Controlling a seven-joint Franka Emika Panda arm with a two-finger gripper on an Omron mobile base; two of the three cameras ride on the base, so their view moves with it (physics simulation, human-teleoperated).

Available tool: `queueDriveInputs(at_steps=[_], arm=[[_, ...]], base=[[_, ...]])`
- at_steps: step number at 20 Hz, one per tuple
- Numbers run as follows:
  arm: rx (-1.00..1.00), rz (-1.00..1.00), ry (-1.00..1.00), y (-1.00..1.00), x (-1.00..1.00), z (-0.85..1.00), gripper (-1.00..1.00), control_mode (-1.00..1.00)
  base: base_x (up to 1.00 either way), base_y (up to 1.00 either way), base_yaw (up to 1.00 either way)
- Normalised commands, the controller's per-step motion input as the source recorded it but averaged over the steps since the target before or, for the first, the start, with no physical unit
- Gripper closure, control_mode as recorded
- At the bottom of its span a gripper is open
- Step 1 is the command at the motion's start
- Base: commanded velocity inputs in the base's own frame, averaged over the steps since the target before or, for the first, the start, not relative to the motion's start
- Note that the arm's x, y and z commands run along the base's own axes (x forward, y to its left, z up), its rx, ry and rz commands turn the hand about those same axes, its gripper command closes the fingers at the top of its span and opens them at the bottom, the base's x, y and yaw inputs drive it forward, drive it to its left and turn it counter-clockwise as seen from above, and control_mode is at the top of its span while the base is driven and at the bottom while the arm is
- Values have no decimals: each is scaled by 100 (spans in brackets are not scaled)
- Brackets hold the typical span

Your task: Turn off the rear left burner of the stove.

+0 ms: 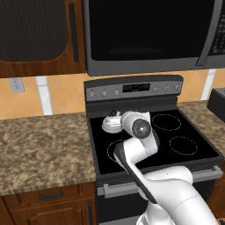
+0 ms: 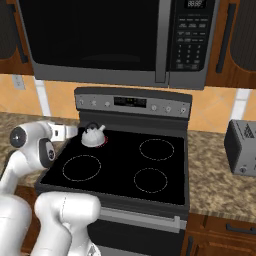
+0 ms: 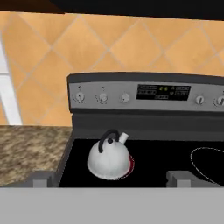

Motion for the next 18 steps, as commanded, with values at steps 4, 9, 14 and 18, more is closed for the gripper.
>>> queueDriveInputs(at_steps=[4,9,14,18], arm=[[0,0,-19,0,21,0,-100,-100],[1,0,-13,5,41,0,-100,-100],[6,-1,-6,16,70,0,-100,-100],[12,-4,-3,22,80,0,-100,-100]], base=[[0,0,0],[0,0,0],[0,0,0],[0,0,0]])
